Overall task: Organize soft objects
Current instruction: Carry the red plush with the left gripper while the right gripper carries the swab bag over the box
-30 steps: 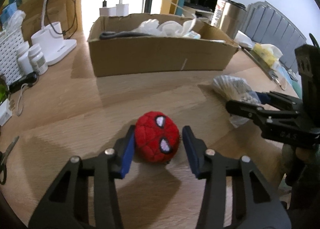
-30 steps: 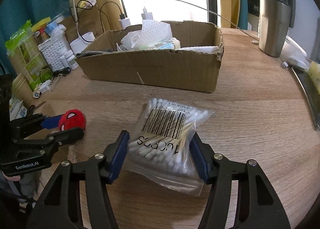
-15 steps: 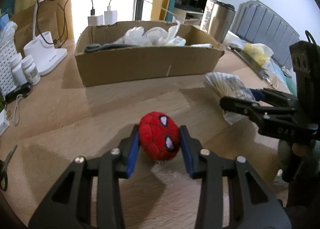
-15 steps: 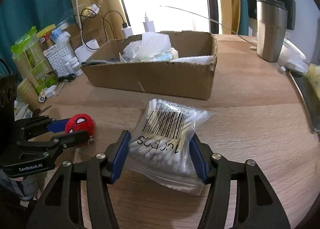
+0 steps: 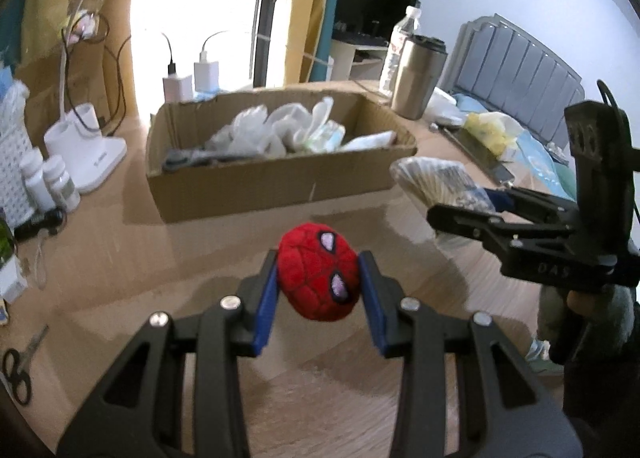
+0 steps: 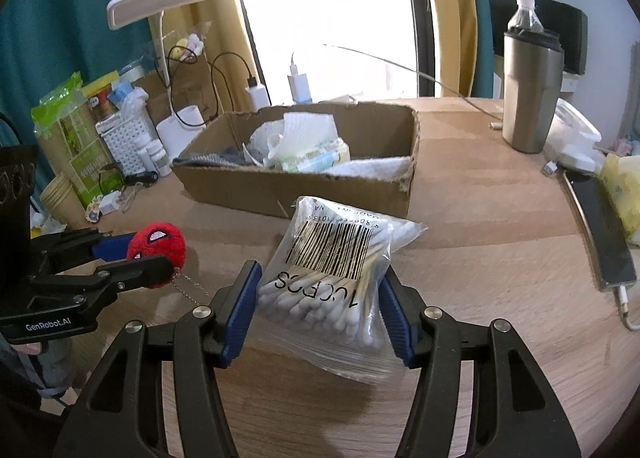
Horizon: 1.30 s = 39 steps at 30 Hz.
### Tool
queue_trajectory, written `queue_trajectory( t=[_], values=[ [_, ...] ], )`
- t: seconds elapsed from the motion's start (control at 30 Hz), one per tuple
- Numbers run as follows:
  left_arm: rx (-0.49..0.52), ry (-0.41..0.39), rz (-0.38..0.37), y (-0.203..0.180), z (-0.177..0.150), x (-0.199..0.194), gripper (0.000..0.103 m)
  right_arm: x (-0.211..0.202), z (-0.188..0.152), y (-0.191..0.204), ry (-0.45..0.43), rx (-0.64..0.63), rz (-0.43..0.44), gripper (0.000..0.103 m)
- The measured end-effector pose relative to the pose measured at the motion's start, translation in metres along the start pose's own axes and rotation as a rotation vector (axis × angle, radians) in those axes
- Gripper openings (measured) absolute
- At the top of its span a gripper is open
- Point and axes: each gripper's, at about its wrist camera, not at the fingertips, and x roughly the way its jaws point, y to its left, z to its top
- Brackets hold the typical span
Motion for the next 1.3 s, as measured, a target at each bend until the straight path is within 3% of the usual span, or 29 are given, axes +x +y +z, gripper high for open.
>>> queue_trajectory(
  t=[0.7, 1.3],
  values=[
    [0.073, -0.09, 0.04, -0.013, 0.039, -0.02, 0.04, -0.028, 0.024, -0.012, -0.101, 0.011, -0.009, 0.061],
    [0.084, -0.123, 0.05, -0.016, 0.077, -0.001, 0.04, -0.025, 0.052, -0.021, -0.142, 0.003, 0.021, 0.061]
  ],
)
